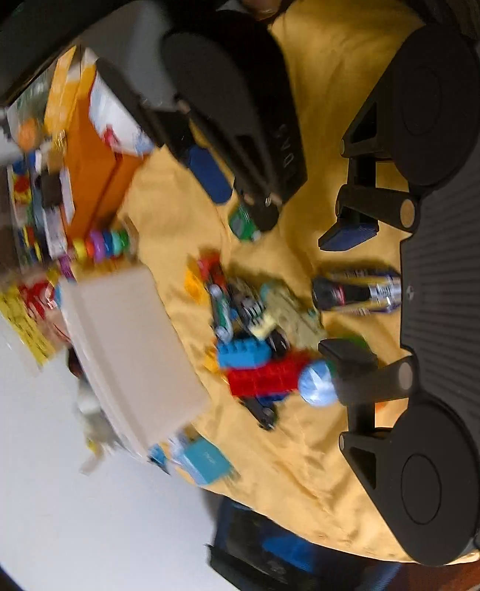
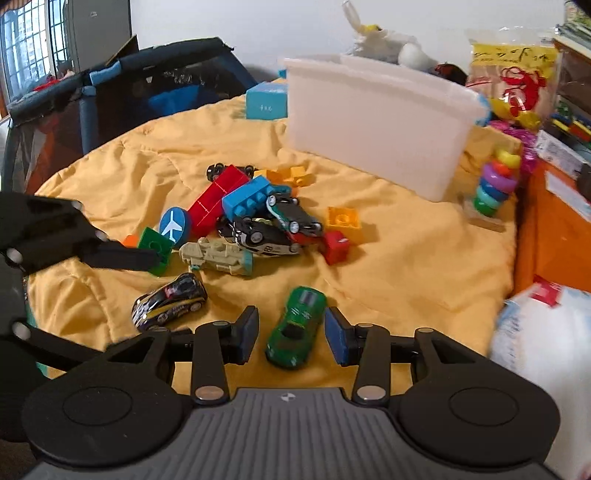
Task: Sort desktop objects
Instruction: 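Carry both toy cars over the white bin and open both tools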
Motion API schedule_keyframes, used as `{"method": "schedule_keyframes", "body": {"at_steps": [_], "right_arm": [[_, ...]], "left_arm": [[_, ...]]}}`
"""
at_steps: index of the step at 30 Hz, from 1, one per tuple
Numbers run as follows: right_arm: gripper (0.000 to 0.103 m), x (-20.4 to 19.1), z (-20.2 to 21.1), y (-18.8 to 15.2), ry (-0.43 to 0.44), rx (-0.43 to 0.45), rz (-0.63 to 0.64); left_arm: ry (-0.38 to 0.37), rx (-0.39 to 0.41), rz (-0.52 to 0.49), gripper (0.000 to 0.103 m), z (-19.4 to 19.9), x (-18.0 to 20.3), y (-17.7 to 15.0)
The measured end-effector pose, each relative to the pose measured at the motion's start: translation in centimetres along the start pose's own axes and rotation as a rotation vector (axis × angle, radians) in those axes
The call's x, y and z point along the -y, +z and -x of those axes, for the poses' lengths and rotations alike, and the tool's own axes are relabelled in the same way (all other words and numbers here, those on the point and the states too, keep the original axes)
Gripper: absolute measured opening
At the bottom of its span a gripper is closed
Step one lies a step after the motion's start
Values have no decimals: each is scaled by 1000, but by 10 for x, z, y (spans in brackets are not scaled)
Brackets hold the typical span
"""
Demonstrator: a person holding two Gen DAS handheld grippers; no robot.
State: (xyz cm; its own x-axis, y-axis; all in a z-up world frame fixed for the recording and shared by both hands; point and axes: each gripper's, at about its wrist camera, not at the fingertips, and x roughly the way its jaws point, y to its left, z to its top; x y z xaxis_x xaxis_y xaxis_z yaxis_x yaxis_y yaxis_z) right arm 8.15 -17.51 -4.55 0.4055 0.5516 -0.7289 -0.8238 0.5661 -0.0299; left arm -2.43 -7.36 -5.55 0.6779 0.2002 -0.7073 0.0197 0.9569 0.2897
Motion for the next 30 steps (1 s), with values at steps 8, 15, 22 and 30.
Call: {"method": "schedule_keyframes", "body": {"at_steps": [8,15,22,30], "right_arm": [[44,3,-20,-13,-17,-50,2],[33,-1,-19,-8,28,-72,84],[33,2,10,27,-11,-22,107],[33,9,21,75,-132,82,29]], "left_arm": [[-70,-50,44,38,-20,-3,-9],[-131,-28,146,33,-16,-15,-6],[-195,124,138,33,10,-40,36],[-243,313,74,33,8,-98,104]]}}
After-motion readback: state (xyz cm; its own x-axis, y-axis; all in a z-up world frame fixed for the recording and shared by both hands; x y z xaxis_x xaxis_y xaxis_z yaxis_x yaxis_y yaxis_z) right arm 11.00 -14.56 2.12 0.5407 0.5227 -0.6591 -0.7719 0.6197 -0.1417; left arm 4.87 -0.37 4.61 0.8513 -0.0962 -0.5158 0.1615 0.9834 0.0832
